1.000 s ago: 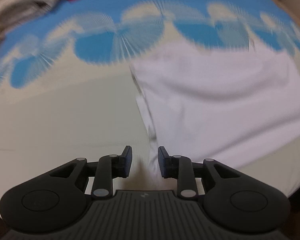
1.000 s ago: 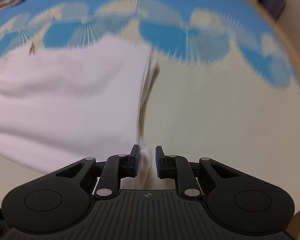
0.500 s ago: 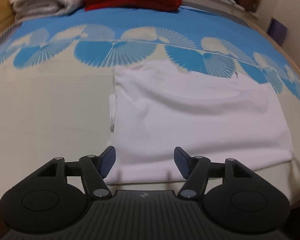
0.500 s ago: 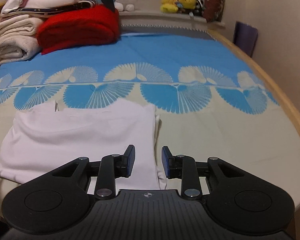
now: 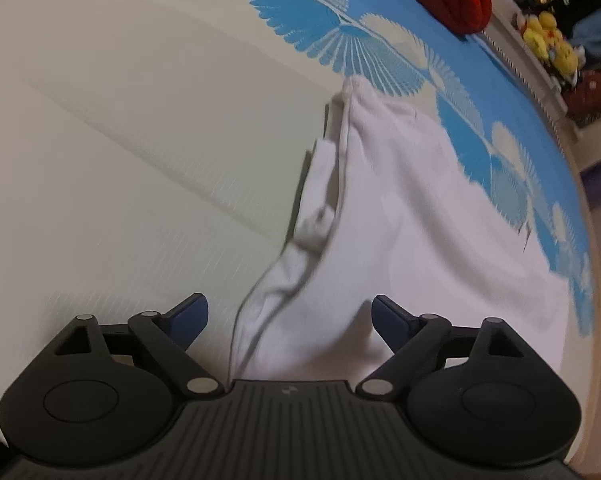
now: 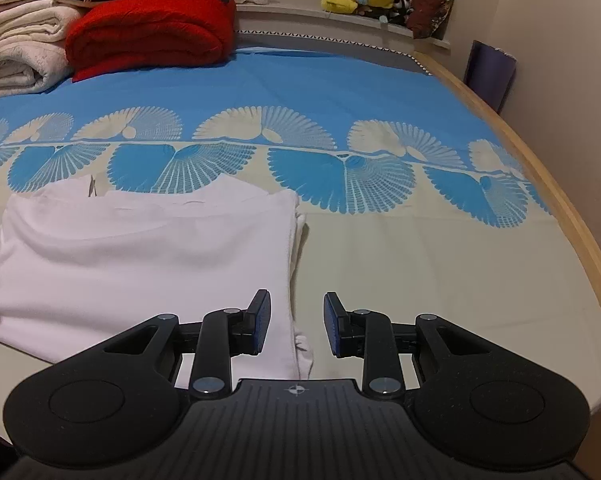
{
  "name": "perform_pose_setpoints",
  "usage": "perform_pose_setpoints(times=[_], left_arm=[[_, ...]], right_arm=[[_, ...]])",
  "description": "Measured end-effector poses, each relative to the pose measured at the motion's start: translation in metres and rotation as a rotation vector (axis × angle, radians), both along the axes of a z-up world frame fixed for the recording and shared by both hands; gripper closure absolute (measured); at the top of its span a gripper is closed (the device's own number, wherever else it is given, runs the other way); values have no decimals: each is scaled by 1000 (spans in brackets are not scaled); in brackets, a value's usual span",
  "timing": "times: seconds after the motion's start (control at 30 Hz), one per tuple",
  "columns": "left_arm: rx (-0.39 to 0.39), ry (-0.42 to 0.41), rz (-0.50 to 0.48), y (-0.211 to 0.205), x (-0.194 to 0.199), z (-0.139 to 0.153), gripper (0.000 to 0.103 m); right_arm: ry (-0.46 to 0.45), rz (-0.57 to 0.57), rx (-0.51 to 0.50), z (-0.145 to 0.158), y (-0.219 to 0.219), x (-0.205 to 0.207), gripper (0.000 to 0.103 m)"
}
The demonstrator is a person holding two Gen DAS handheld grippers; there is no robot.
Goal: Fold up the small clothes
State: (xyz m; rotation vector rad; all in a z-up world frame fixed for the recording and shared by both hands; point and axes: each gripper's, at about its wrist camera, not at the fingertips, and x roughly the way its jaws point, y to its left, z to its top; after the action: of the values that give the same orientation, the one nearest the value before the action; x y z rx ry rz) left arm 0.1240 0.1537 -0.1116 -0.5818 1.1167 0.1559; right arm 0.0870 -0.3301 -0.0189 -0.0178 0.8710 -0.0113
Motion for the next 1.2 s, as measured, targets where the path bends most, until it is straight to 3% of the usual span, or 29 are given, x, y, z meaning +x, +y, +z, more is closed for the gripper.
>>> perform_pose_setpoints(times=[0.1,0.2,0.23,0.37,0.53,0.67,0.77,0.93,1.1,1.17,1.2], left_arm=[[-97,-22,54,11,10,-3,11],[-160,-34,30,6,25,-4,16],[-159,-35,4,2,29,-5,22],[-129,-38,-90,-15,37,-10,66],[-118,-61,-119,-20,36,-8,82],[-55,-84,-153,-20,24,7,84],[-24,-53,-112,-6,5,12,84],[-71,6,-10,40,-29,18,83],[-136,22,-20,65,-43,15,74],[-158,39,-3,73,-43,5,59],[-161,41,1,74,-42,2,58]], right_arm=[[9,0,1,-1,3,2,73],[24,-1,-5,-4,4,5,73],[29,-2,-8,-4,3,5,73],[46,-12,-21,-8,3,7,73],[58,-30,-20,-10,1,8,73],[68,-59,5,-10,-1,12,73],[77,-80,34,-11,0,17,73],[94,-101,89,-13,10,27,73],[96,-82,102,-13,26,33,73],[97,-73,102,-13,32,34,73],[97,-70,103,-13,34,34,73]])
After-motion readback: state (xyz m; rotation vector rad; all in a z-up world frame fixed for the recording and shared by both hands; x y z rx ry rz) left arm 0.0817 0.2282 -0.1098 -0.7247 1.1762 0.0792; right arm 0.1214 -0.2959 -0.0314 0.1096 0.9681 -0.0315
